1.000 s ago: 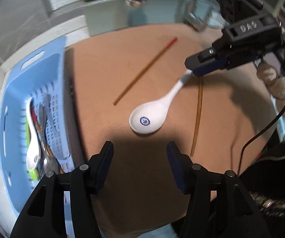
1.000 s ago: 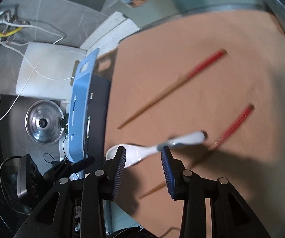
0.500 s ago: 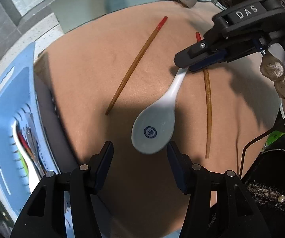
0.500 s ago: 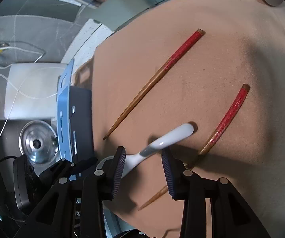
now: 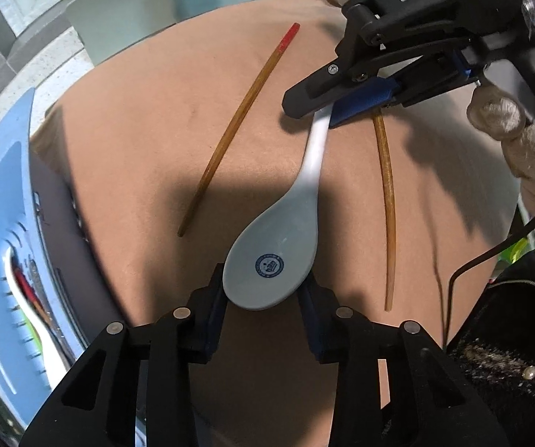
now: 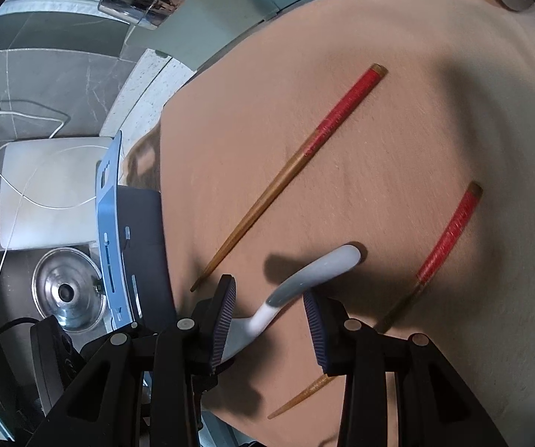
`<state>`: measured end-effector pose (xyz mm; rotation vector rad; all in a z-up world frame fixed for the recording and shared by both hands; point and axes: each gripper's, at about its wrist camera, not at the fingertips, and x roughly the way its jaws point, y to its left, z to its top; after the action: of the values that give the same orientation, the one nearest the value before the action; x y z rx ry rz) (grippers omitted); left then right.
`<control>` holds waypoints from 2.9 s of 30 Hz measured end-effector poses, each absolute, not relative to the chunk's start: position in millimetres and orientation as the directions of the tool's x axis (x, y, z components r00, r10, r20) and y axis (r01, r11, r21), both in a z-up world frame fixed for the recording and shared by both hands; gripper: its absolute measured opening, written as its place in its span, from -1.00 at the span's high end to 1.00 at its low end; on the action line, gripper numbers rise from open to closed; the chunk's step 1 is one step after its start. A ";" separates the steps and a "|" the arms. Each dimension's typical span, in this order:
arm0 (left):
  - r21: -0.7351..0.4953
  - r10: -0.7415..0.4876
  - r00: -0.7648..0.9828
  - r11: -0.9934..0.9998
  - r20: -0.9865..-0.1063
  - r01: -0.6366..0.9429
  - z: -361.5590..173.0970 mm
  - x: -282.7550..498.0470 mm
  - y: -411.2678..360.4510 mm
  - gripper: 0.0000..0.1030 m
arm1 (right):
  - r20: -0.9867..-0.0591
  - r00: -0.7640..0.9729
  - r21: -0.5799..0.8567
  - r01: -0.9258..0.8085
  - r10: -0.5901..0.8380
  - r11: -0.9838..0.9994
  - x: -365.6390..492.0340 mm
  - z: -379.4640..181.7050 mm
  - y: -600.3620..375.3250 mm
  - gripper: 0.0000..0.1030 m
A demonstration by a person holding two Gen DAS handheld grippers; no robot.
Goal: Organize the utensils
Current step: 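Close the left gripper on the white spoon and lift it, then carry the white spoon with the left gripper over the blue basket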
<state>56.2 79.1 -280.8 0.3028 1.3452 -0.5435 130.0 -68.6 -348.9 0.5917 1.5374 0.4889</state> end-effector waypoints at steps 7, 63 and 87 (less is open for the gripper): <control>-0.124 -0.222 0.123 0.837 -0.967 0.533 -281.9 62.8 81.0 0.35 | -0.784 -0.005 0.619 0.064 0.621 0.783 133.0 -348.3 -63.8 0.35; -0.051 -0.208 0.223 0.828 -0.952 0.558 -259.4 58.4 74.3 0.23 | -0.731 0.043 0.682 0.063 0.681 0.728 132.7 -329.6 -63.6 0.80; 0.009 -0.138 0.383 0.934 -0.913 0.358 -198.6 9.1 197.9 0.23 | -0.680 -0.011 0.723 -0.176 0.733 0.668 119.2 -262.7 83.5 0.83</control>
<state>9.1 197.9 -198.6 0.2181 1.1361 -0.3192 119.2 83.5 -262.7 0.5039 1.4082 0.7689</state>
